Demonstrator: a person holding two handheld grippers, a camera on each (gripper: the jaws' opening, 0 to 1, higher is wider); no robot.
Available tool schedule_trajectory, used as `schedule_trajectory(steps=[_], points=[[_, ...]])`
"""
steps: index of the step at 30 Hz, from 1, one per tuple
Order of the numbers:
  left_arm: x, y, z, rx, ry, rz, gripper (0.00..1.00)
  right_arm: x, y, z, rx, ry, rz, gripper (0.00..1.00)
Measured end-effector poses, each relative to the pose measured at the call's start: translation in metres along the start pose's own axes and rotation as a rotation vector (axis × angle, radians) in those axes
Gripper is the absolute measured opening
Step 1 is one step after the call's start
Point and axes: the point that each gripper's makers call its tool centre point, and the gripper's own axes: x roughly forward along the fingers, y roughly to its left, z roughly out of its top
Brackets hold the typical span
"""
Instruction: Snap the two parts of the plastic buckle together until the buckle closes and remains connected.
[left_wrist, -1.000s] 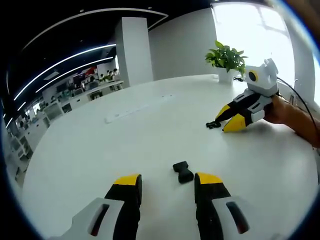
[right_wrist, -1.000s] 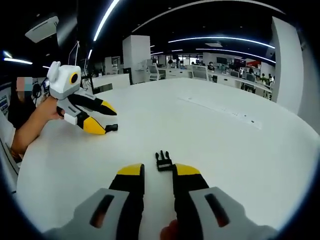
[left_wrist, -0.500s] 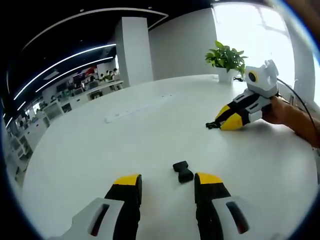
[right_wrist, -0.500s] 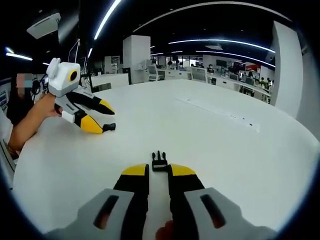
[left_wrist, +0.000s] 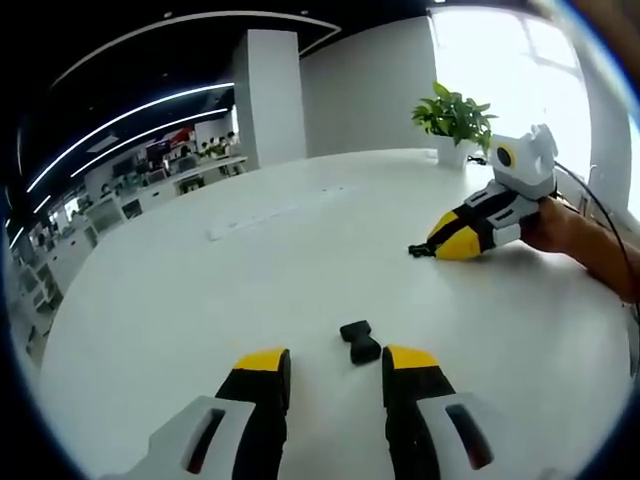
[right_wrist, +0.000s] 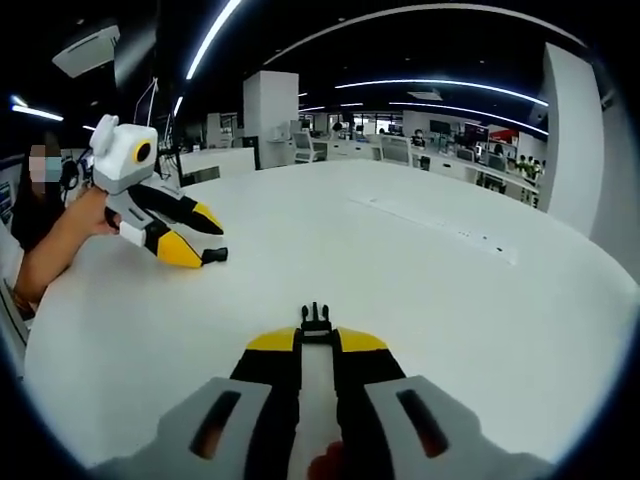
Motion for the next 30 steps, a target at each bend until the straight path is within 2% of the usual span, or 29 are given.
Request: schedule_trajectory(steps=[10, 20, 23, 30], points=[[0.0015, -0.0093, 0.0, -0.034, 0.012, -0.015, 0.29, -0.0001, -0.0011, 0.0, 0.0, 0.002, -0.006, 0.12], [0.0013, -0.0068, -0.0005, -0.048, 0.008, -0.013, 0.28, -0.0001, -0.0011, 0.0002, -0.002, 0.002, -0.008, 0.12], [0.001, -0.0083, -0.0005, -0.043, 0.008, -0.015, 0.24, -0.0001, -0.0012, 0.0003, -0.002, 0.002, -0.008, 0.12], [0.0006, -0.0081, -0.0008, -0.047, 0.01, -0.013, 0.22, 0.0003, -0.0015, 0.0005, -0.002, 0.001, -0.008, 0.12]])
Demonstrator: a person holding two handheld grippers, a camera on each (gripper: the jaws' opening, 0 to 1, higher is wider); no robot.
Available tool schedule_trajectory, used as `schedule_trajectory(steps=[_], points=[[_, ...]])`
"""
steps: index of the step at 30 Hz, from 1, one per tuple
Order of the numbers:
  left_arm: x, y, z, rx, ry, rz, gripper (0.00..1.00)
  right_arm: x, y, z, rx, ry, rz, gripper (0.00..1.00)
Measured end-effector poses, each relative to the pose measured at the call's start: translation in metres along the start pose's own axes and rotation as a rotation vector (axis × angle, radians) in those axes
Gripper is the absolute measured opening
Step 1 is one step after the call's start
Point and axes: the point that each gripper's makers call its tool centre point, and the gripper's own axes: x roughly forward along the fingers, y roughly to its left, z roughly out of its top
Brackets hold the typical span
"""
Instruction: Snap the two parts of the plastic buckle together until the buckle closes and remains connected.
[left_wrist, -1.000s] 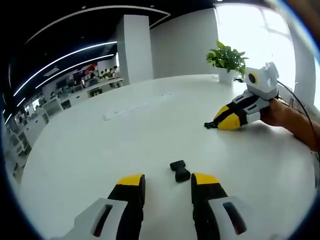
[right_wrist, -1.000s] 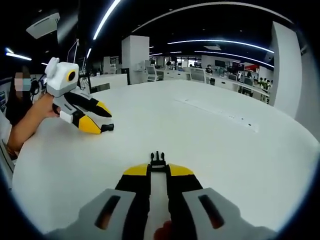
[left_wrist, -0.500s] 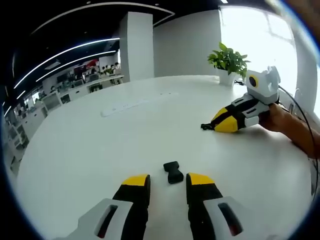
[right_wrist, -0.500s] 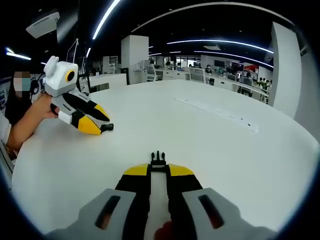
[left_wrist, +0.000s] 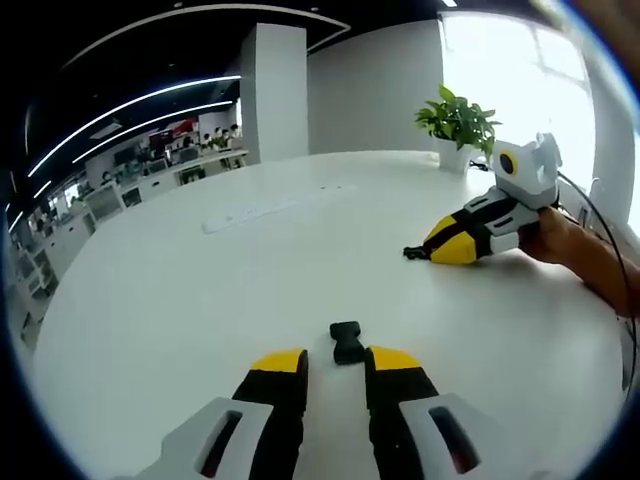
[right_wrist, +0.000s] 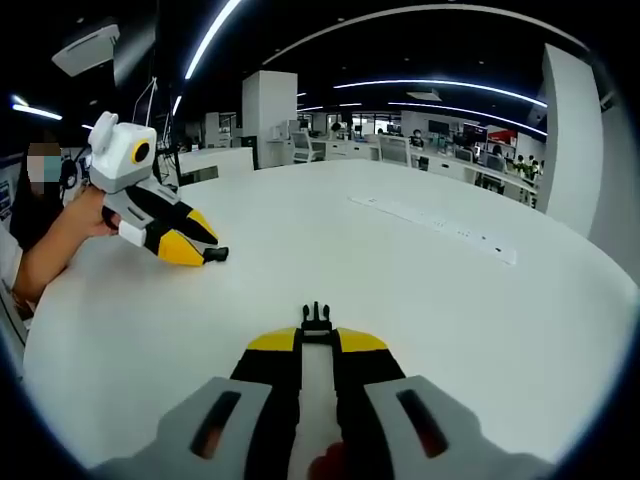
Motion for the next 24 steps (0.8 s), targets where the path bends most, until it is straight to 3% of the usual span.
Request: schedule_trajectory(steps=[24], points=[[0.0015, -0.0055, -0.0007, 0.005, 0.001, -0.012, 0.12, 0.0008, -0.0008, 0.0002, -0.003, -0.001, 0.003, 0.12]])
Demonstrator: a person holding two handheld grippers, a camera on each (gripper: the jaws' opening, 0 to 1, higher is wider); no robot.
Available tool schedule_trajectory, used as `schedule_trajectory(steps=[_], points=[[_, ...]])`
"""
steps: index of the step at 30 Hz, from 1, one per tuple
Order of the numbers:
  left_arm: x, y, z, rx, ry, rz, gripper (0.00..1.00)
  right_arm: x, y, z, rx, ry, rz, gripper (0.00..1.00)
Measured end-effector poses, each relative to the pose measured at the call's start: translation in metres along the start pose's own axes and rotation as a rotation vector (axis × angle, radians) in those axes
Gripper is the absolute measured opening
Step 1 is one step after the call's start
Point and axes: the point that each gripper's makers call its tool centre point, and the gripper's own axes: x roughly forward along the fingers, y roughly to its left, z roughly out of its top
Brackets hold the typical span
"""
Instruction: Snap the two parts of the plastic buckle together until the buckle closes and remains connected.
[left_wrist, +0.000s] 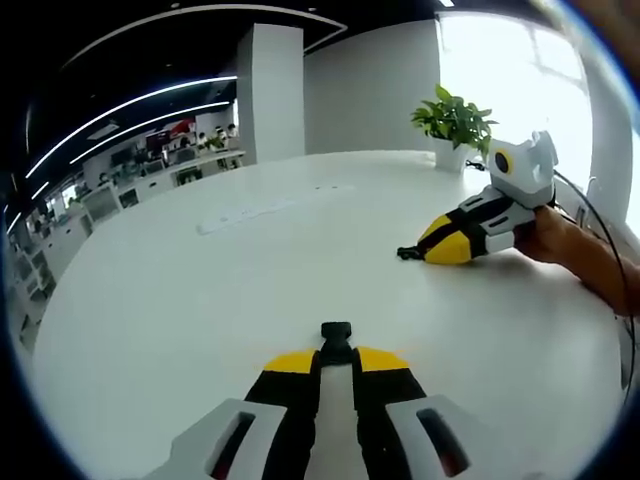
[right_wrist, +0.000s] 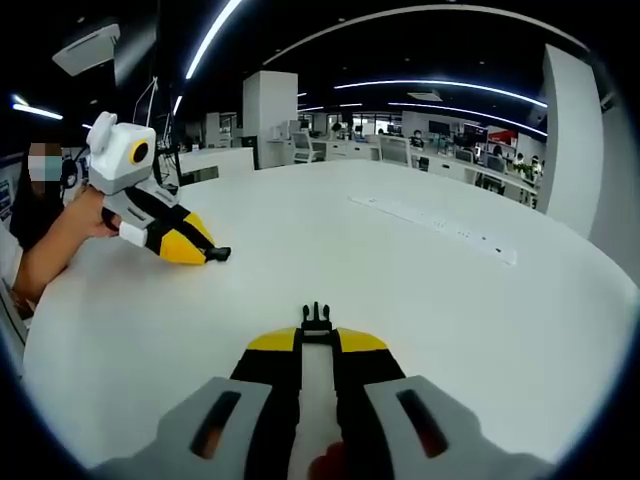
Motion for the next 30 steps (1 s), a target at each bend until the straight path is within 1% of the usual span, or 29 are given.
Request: schedule_trajectory(steps=[21, 26, 29, 30], points=[[0.0025, -0.0006, 0.0017, 0.004, -0.008, -0.004, 0.12, -0.0029, 0.0023, -0.0012, 0.001, -0.006, 0.009, 0.12], [0.0016, -0.0031, 0.0017, -0.005, -0.008, -0.022, 0.12, -0.0053, 0.004, -0.0011, 0.012, -0.013, 0.014, 0.12], [-0.0009, -0.0056, 0.0039, -0.011, -0.016, -0.037, 0.12, -0.0088, 0.0066, -0.0023, 0.022, -0.015, 0.021, 0.12], [-0.0028, -0.0071, 0.0058, -0.008, -0.028, -0.039, 0.12, -0.0098, 0.0068, -0.0027, 0.026, -0.017, 0.022, 0.12]])
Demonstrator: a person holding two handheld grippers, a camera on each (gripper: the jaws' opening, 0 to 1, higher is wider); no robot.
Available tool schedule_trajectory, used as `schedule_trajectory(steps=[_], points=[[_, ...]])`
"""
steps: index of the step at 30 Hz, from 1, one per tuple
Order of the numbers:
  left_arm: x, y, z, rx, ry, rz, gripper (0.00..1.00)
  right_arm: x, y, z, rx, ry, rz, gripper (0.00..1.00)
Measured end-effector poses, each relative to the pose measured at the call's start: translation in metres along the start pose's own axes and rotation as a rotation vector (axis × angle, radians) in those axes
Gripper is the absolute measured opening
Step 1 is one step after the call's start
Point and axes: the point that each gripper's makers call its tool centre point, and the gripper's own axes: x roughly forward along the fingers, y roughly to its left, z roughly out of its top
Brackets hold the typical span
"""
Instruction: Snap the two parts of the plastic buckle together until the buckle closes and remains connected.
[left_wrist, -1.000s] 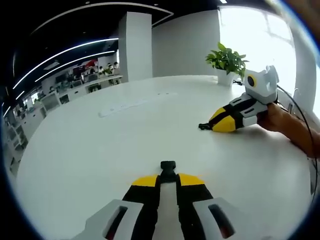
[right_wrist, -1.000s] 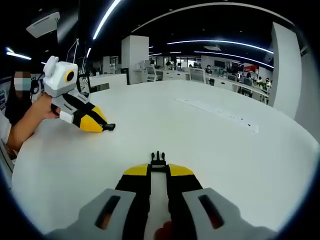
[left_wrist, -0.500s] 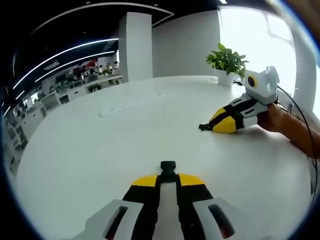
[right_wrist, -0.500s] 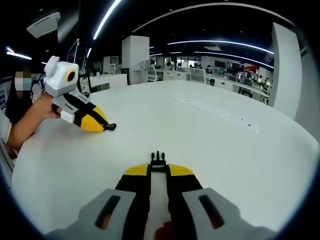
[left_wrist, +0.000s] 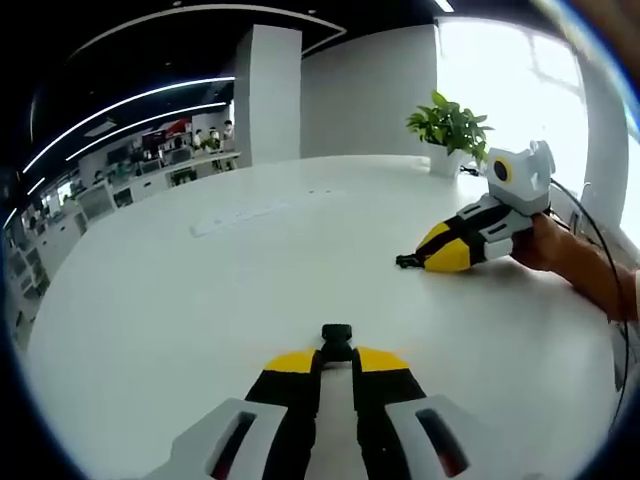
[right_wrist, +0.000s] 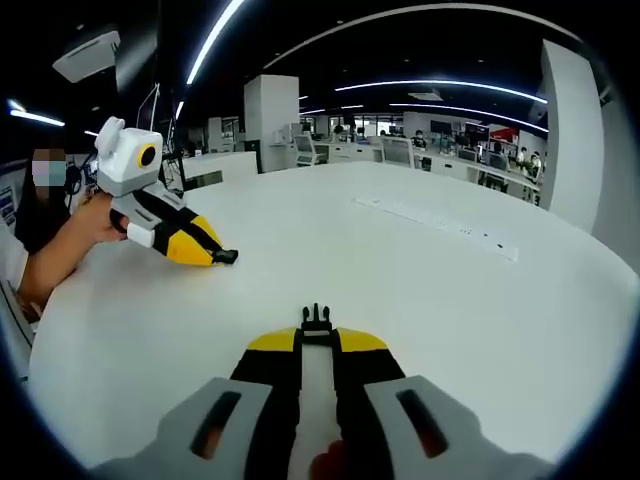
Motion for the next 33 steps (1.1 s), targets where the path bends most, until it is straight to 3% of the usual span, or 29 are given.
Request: schedule_trajectory(steps=[13, 18, 25, 33], points=[[-0.008, -0.015, 0.006, 0.024, -0.037, -0.052, 0.12, -0.018, 0.005, -0.009, 0.002, 0.006, 0.013, 0.12], [-0.006, -0.024, 0.005, -0.044, -0.041, -0.115, 0.12, -0.022, 0.004, -0.01, 0.011, 0.012, 0.01, 0.12], [-0.017, -0.027, 0.015, 0.016, -0.053, -0.091, 0.12, -0.029, 0.014, -0.009, -0.01, 0.014, 0.015, 0.12], [-0.026, -0.04, 0.005, 0.067, -0.037, -0.1, 0.12, -0.042, 0.03, -0.018, -0.028, 0.024, 0.031, 0.12]])
